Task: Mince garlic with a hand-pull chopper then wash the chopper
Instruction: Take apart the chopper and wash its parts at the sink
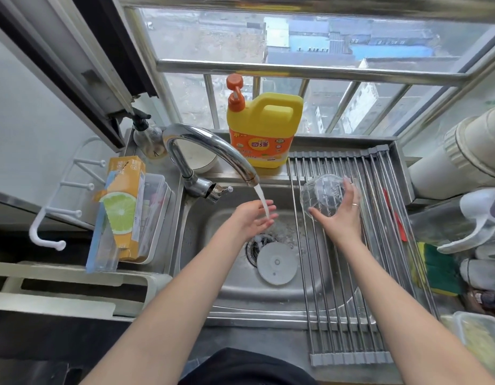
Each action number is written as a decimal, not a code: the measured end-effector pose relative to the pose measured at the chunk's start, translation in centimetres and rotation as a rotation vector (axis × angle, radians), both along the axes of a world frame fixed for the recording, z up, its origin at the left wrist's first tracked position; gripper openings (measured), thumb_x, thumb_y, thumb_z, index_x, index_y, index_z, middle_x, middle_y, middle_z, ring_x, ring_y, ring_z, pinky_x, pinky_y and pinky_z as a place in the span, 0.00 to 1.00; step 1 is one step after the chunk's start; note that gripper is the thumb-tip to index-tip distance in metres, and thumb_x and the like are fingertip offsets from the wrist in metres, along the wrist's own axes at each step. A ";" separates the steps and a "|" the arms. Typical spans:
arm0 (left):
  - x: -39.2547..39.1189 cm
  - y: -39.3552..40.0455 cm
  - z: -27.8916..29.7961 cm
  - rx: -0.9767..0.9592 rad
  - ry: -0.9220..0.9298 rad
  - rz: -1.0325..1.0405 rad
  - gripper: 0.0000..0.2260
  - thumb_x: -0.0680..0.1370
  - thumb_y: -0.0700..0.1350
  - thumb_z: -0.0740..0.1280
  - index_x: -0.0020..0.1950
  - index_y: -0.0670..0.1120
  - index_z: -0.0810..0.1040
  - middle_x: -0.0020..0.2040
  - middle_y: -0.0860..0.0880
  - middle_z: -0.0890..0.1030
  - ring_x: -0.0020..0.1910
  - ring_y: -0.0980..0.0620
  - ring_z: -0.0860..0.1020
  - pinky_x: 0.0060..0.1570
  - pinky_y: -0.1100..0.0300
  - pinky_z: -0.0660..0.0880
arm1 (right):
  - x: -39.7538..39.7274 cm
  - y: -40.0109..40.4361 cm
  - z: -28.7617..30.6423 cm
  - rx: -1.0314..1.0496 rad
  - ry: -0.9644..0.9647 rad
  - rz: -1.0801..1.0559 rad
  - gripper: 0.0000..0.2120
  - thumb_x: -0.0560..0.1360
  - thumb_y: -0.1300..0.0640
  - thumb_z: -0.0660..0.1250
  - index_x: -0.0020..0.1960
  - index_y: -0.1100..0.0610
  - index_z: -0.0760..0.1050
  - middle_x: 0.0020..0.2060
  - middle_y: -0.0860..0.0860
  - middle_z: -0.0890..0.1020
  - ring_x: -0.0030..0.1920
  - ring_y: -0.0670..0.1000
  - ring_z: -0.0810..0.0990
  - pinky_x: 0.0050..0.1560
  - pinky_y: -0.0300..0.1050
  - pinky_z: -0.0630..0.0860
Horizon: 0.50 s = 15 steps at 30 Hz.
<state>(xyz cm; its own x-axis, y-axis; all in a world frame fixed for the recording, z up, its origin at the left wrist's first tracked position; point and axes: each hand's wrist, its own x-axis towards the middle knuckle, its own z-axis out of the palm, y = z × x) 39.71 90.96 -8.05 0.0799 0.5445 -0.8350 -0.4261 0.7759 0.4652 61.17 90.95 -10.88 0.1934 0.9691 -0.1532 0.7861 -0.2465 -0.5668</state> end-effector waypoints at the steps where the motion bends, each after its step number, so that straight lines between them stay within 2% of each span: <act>1: 0.0 0.0 -0.1 0.001 -0.004 0.001 0.08 0.81 0.38 0.59 0.49 0.40 0.77 0.47 0.44 0.80 0.42 0.48 0.79 0.45 0.59 0.76 | -0.3 0.0 0.0 -0.014 -0.074 0.008 0.50 0.67 0.39 0.72 0.77 0.46 0.43 0.77 0.56 0.44 0.77 0.56 0.49 0.73 0.63 0.48; 2: 0.1 0.0 -0.1 0.001 -0.004 0.001 0.08 0.81 0.38 0.59 0.48 0.40 0.77 0.47 0.44 0.79 0.42 0.48 0.78 0.44 0.59 0.76 | -0.7 -0.1 0.1 0.003 -0.145 0.021 0.48 0.68 0.38 0.70 0.76 0.45 0.42 0.77 0.56 0.42 0.76 0.54 0.46 0.72 0.61 0.39; 3: 0.1 0.0 -0.1 0.001 -0.001 0.001 0.08 0.81 0.38 0.59 0.47 0.40 0.77 0.46 0.44 0.79 0.42 0.48 0.78 0.43 0.60 0.76 | -1.4 -0.4 0.5 0.061 -0.183 0.039 0.44 0.70 0.38 0.68 0.75 0.46 0.44 0.77 0.57 0.44 0.76 0.53 0.46 0.70 0.59 0.36; 4: 0.2 0.1 -0.1 0.002 0.005 -0.001 0.08 0.81 0.38 0.59 0.47 0.40 0.77 0.46 0.44 0.79 0.41 0.49 0.78 0.42 0.60 0.76 | -2.2 -1.0 0.8 0.152 -0.176 0.065 0.37 0.73 0.41 0.65 0.74 0.47 0.48 0.76 0.59 0.50 0.76 0.54 0.51 0.71 0.58 0.39; 5: 0.3 0.1 -0.1 0.002 0.013 -0.004 0.08 0.81 0.38 0.59 0.47 0.41 0.77 0.45 0.44 0.79 0.41 0.49 0.78 0.42 0.60 0.76 | -3.3 -1.7 1.2 0.263 -0.137 0.107 0.29 0.75 0.46 0.63 0.71 0.50 0.55 0.73 0.60 0.60 0.72 0.57 0.61 0.72 0.59 0.50; 6: 0.4 0.1 -0.2 0.005 0.020 -0.011 0.08 0.81 0.38 0.59 0.47 0.41 0.77 0.45 0.45 0.79 0.41 0.49 0.78 0.42 0.60 0.76 | -4.5 -2.7 1.3 0.362 -0.095 0.157 0.20 0.76 0.51 0.60 0.65 0.54 0.62 0.64 0.60 0.70 0.63 0.57 0.71 0.67 0.57 0.65; 7: 0.3 0.1 -0.2 0.014 0.037 -0.023 0.08 0.81 0.38 0.59 0.47 0.41 0.77 0.44 0.45 0.79 0.41 0.49 0.78 0.42 0.60 0.75 | -5.6 -3.8 1.2 0.420 -0.051 0.216 0.13 0.75 0.56 0.58 0.58 0.57 0.66 0.54 0.58 0.75 0.51 0.55 0.76 0.55 0.53 0.76; 8: 0.3 0.1 -0.3 0.028 0.065 -0.044 0.07 0.81 0.38 0.59 0.47 0.42 0.76 0.44 0.46 0.79 0.41 0.49 0.78 0.42 0.60 0.75 | -6.7 -5.0 1.0 0.399 0.003 0.271 0.07 0.74 0.61 0.58 0.51 0.59 0.69 0.45 0.54 0.75 0.41 0.52 0.75 0.42 0.50 0.78; 9: 0.2 -0.1 -0.4 0.042 0.109 -0.076 0.07 0.81 0.39 0.60 0.48 0.42 0.76 0.44 0.46 0.79 0.41 0.49 0.77 0.42 0.61 0.74 | -7.8 -6.1 0.7 0.305 0.051 0.300 0.04 0.73 0.64 0.58 0.47 0.59 0.69 0.40 0.52 0.74 0.36 0.52 0.73 0.35 0.50 0.75; 10: 0.1 -0.3 -0.6 0.057 0.169 -0.119 0.06 0.81 0.39 0.60 0.49 0.42 0.76 0.44 0.46 0.78 0.41 0.49 0.77 0.41 0.61 0.73 | -8.8 -7.0 0.1 0.182 0.076 0.303 0.04 0.74 0.65 0.59 0.46 0.59 0.70 0.40 0.52 0.73 0.36 0.53 0.73 0.34 0.52 0.72; 11: -0.2 -0.6 -1.0 0.074 0.246 -0.167 0.06 0.80 0.39 0.60 0.51 0.43 0.76 0.44 0.46 0.78 0.42 0.50 0.76 0.40 0.62 0.73 | -9.5 -7.7 -0.7 0.047 0.074 0.288 0.05 0.74 0.64 0.58 0.48 0.59 0.70 0.42 0.53 0.74 0.39 0.55 0.74 0.37 0.50 0.70; 13: -1.1 -1.5 -2.1 0.117 0.439 -0.265 0.08 0.79 0.39 0.60 0.56 0.44 0.77 0.49 0.43 0.79 0.46 0.48 0.76 0.42 0.60 0.71 | -10.6 -8.3 -2.9 -0.250 0.034 0.233 0.12 0.76 0.63 0.58 0.58 0.59 0.69 0.54 0.56 0.74 0.50 0.57 0.76 0.45 0.48 0.71; 15: -2.3 -2.6 -3.5 0.122 0.587 -0.325 0.13 0.78 0.38 0.60 0.60 0.43 0.78 0.55 0.41 0.79 0.52 0.44 0.77 0.44 0.60 0.69 | -10.8 -8.5 -4.8 -0.543 0.013 0.196 0.24 0.76 0.59 0.62 0.70 0.59 0.59 0.66 0.59 0.66 0.61 0.61 0.72 0.57 0.51 0.72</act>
<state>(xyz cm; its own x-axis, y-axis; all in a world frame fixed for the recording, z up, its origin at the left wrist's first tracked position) 37.37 88.40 -11.51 -0.1917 0.6622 -0.7244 0.1696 0.7493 0.6402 50.34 82.44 -15.71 0.0131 0.7682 -0.6401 0.8403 -0.3554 -0.4093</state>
